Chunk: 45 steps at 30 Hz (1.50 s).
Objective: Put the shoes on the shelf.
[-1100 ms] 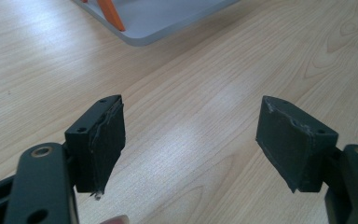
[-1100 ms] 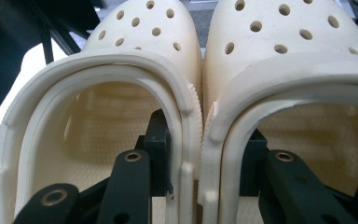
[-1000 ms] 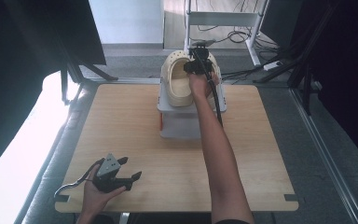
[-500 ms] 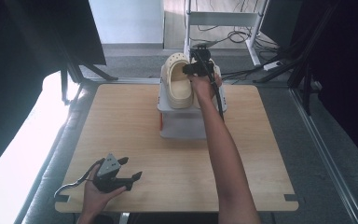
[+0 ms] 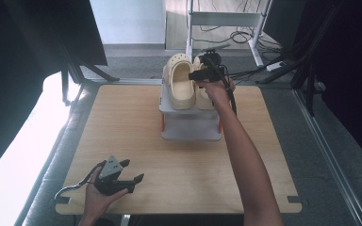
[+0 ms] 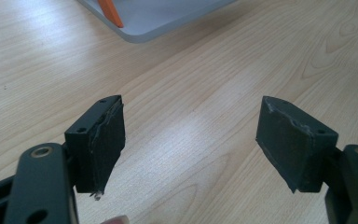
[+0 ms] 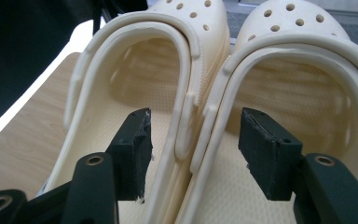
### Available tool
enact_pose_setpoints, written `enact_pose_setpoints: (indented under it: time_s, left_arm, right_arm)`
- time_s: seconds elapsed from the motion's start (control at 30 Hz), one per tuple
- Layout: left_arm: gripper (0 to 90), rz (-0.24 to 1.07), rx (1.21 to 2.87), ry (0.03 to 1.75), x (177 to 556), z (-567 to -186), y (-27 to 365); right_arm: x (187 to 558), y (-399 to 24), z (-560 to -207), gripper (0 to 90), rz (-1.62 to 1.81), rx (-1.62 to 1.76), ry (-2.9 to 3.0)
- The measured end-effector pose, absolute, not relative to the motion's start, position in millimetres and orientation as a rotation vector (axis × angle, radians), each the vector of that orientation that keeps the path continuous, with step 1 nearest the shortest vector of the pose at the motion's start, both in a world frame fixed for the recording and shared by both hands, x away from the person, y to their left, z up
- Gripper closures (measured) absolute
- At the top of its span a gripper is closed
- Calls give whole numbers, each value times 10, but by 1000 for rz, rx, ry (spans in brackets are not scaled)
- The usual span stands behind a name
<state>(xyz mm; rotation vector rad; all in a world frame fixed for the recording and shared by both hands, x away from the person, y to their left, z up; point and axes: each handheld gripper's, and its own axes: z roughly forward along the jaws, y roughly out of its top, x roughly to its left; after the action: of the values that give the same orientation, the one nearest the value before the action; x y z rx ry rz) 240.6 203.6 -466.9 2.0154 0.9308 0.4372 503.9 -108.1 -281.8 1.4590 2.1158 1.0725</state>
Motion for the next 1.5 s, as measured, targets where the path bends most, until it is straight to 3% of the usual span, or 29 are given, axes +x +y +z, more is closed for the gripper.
enact_pose_setpoints:
  time_s: [0.77,1.5]
  left_arm:
    - [244,446,2021,925,2388,-4670,2040]
    - [243,449,2026,934,2396,-4683,2027]
  right_arm:
    - [4238,-1361,-2891,487,1317,1074,2327]
    - [3593,-1969,-3762,492,1506,1011,2357]
